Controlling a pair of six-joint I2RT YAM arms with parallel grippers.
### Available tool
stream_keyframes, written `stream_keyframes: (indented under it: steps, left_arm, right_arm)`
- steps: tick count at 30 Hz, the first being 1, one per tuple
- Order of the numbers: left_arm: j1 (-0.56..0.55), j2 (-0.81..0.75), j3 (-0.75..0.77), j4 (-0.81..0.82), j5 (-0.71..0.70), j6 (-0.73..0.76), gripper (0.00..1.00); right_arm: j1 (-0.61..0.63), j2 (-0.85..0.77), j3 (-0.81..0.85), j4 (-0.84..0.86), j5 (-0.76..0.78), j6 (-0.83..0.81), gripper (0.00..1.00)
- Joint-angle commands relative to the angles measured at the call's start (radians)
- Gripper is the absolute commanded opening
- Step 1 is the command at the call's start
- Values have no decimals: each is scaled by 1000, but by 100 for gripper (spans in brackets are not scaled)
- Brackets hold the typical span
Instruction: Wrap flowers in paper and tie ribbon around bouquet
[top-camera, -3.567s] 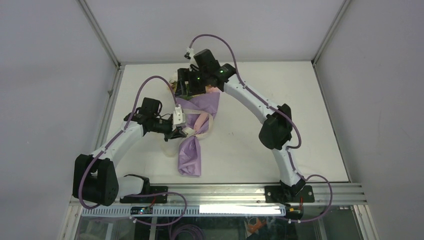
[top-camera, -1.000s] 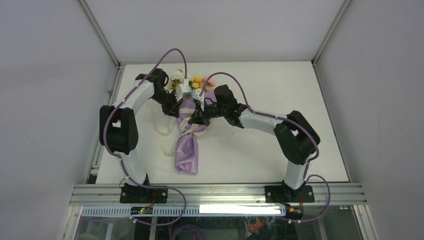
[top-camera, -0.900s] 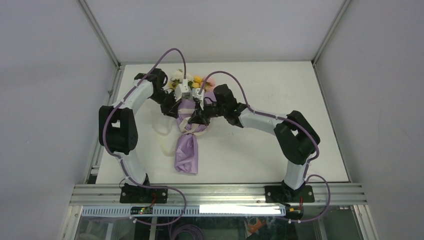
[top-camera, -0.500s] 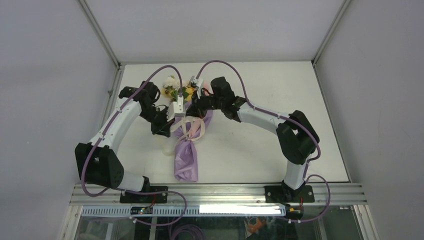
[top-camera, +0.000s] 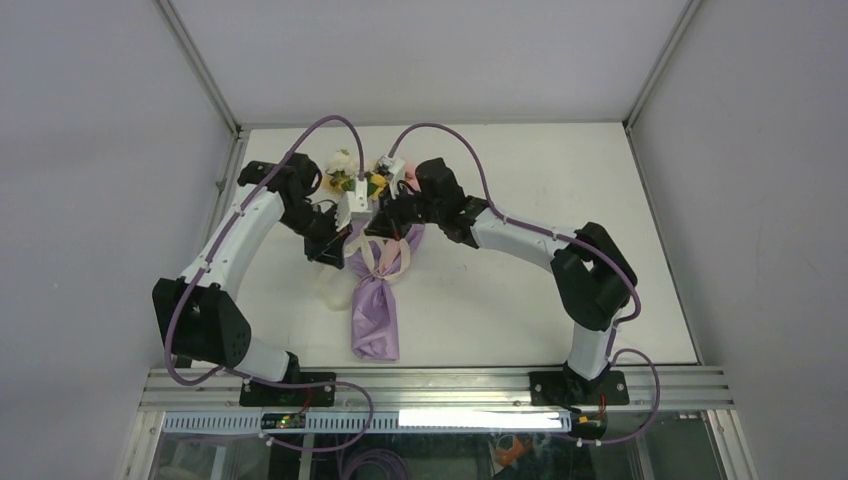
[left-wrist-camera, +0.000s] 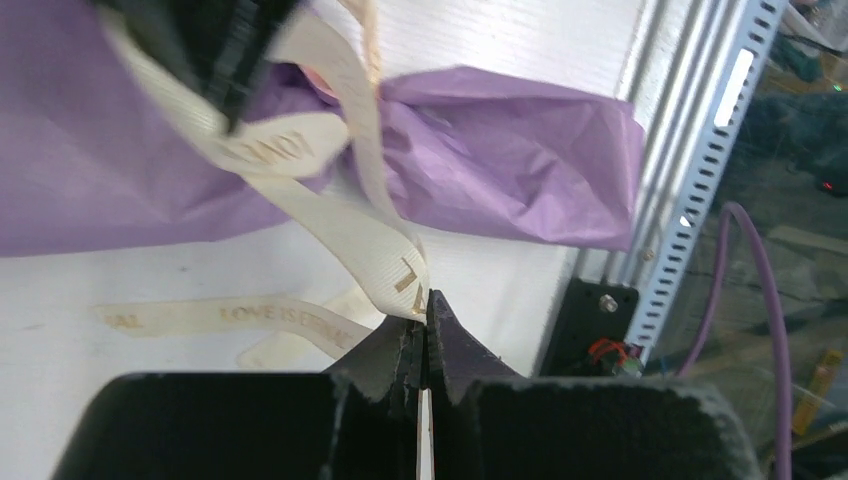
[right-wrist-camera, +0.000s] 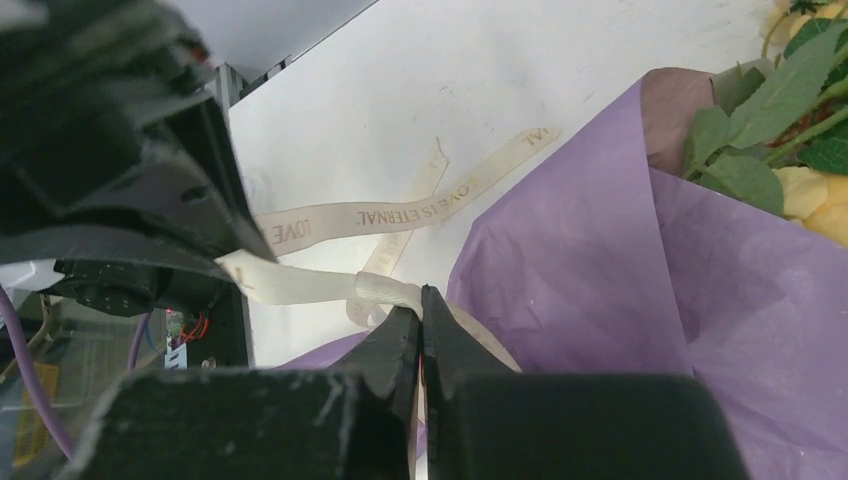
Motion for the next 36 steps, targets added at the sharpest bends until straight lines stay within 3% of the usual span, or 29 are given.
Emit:
stream_keyframes:
  steps: [1, 4, 7, 15, 20, 24, 28, 30, 33, 36]
  left_arm:
    - [-8, -27, -67, -177, -25, 157, 0]
    - [-24, 22, -73, -316, -15, 229, 0]
    - [-127, 27, -14, -348, -13, 184, 0]
    - [-366, 23, -10, -155, 92, 50, 11]
    - [-438, -4, -15, -9, 153, -39, 43]
    - [-438, -84, -53, 127, 82, -134, 64]
    - [-437, -212, -153, 179, 8, -111, 77]
    - [-437, -287, -217, 193, -15, -76, 92]
    - [-437, -363, -284, 212, -56, -62, 98]
    - [-346, -401, -289, 258, -45, -174, 93]
  right_arm:
    - [7, -30, 29, 43, 47, 77, 0]
    - [17, -30, 24, 39, 61, 87, 0]
    - [25, -30, 26, 36, 67, 96, 0]
    - [26, -15, 32, 29, 76, 132, 0]
    - [23, -9, 19, 46, 58, 166, 0]
    - [19, -10, 19, 16, 56, 148, 0]
    - [19, -7, 24, -11, 54, 133, 0]
    - [20, -5, 24, -13, 54, 133, 0]
    - [22, -5, 24, -15, 54, 133, 0]
    - [25, -2, 35, -39, 54, 133, 0]
